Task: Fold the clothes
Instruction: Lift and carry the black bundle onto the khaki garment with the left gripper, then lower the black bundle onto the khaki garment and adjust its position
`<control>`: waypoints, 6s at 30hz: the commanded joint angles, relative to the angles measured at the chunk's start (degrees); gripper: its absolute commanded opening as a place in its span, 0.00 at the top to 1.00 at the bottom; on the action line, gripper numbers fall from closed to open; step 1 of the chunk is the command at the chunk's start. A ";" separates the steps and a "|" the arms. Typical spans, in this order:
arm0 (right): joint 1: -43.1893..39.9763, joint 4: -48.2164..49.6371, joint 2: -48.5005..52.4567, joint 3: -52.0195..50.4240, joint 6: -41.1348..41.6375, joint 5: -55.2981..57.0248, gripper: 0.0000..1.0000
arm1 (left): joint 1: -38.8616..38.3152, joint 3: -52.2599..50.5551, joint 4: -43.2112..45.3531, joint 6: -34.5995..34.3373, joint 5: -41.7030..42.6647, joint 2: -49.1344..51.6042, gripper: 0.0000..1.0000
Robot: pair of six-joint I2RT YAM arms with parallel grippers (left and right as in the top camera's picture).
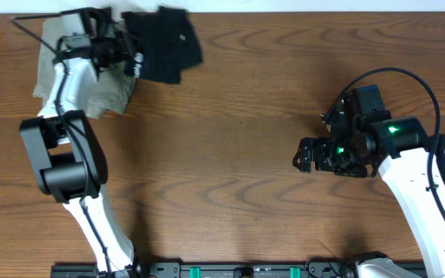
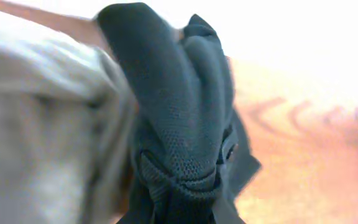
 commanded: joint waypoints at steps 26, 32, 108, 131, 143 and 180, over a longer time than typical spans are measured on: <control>-0.26 -1.03 -0.09 0.42 0.04 -0.02 0.01 | 7.96 9.20 4.39 -5.79 0.00 0.39 0.94; -0.26 -0.96 -0.09 0.42 0.04 -0.02 0.01 | 10.82 9.22 4.52 -8.59 -0.50 0.39 0.94; -0.26 -2.43 -0.09 0.42 -0.44 -0.48 0.01 | 16.55 8.48 -18.80 -26.23 -14.27 4.39 0.28; -0.26 -2.32 -0.09 0.42 -0.48 -0.46 0.01 | 14.86 8.66 -20.94 -38.12 -0.72 5.35 0.94; -0.26 -2.43 -0.09 0.42 -1.11 -0.46 0.01 | 14.82 8.66 -20.65 -40.89 -0.07 -0.42 0.94; -0.26 -2.71 -0.09 0.42 -1.75 -0.44 0.01 | 10.03 8.59 -28.52 -59.71 5.33 -0.63 0.76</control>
